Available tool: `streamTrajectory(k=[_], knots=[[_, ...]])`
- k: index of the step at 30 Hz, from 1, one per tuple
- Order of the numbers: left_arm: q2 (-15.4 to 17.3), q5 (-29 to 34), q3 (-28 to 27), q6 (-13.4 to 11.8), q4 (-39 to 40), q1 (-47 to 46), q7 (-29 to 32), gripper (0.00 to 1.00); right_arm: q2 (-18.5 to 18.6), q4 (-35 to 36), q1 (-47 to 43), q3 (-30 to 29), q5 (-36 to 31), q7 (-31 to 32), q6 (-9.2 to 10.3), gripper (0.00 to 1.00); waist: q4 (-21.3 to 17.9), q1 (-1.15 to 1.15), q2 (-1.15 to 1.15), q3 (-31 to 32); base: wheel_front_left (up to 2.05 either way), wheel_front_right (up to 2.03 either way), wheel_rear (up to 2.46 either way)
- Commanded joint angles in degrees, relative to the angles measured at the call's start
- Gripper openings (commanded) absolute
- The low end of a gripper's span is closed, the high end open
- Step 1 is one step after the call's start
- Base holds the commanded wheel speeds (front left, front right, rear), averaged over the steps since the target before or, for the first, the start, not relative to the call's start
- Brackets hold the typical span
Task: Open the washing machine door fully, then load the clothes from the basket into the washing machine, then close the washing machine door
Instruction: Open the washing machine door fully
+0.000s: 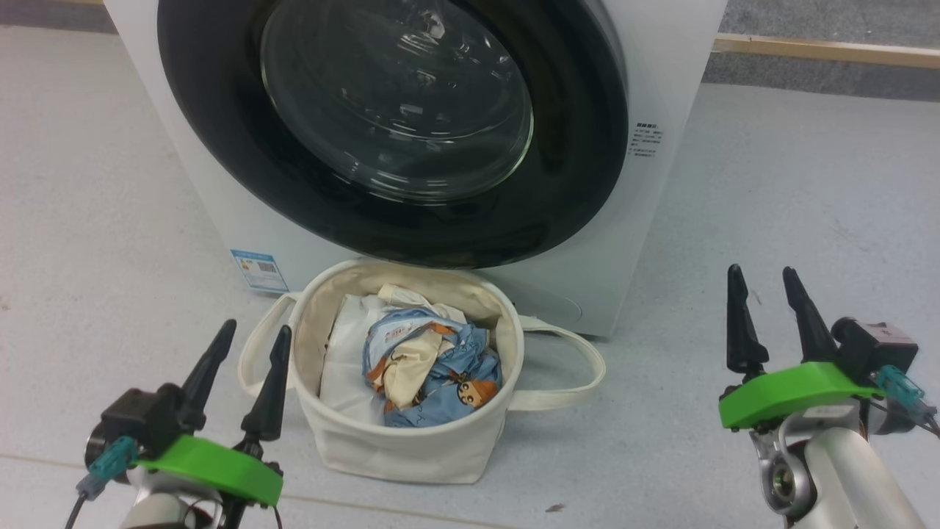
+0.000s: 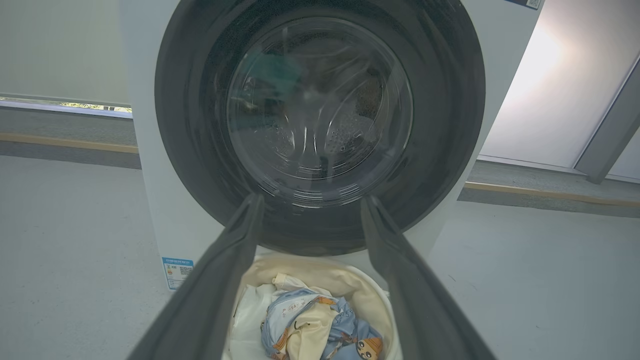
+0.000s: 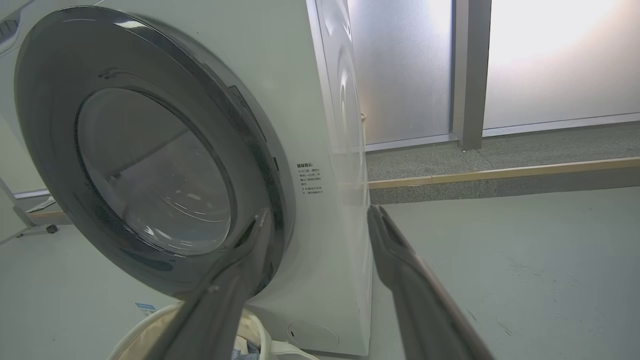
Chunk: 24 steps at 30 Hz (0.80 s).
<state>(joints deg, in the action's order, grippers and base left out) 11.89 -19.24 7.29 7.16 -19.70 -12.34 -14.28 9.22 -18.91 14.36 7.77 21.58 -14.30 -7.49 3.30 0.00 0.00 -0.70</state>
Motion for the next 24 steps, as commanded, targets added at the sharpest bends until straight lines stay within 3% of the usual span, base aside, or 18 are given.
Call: streamTrajectory(k=[1, 10, 24], knots=[[0.9, 0.6, -2.7, 0.3, 2.3, -2.0, -0.7, 1.0, -0.4, 1.5, 2.4, 0.2, -0.8, -0.7, 0.0, 1.0, 0.0, 0.0, 0.0, -0.3, 0.0, 0.0, 0.0], [-0.7, 0.2, -5.8, 0.3, 4.9, -2.6, -0.7, 1.0, -1.0, -0.1, 3.3, -1.1, -1.4, -0.7, 0.0, 1.0, 0.3, 0.0, 0.0, -2.1, 0.0, 0.0, 0.0], [-4.3, 6.9, -12.4, 0.1, 6.6, -5.0, -0.7, 1.0, -0.9, 0.8, 7.8, -3.5, 0.8, -0.7, 0.0, 1.0, 2.2, 0.0, 0.0, -9.4, 0.0, 0.0, 0.0]])
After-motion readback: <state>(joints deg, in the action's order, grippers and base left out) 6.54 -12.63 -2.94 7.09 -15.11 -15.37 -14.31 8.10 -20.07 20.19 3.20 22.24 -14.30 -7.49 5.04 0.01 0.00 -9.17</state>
